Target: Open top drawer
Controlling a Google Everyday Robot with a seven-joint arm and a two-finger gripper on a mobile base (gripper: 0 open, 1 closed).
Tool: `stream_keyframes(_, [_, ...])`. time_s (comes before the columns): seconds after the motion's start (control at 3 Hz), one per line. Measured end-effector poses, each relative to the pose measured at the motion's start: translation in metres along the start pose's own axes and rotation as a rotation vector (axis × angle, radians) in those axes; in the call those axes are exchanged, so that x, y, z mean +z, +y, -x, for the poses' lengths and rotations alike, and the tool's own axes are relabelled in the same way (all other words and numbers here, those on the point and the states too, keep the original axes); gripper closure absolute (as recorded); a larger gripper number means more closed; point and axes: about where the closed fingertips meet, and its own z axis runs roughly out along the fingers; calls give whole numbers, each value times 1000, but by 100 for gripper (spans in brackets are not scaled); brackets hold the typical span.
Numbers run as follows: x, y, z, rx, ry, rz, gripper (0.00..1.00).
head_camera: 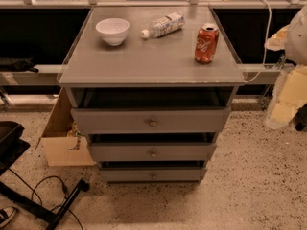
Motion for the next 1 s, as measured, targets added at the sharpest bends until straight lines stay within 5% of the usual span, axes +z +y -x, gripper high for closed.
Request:
stream_keyframes(0.67, [27,3,2,-11,-43,3,0])
stream_keyframes(1.0, [93,6,10,-39,-87,16,0])
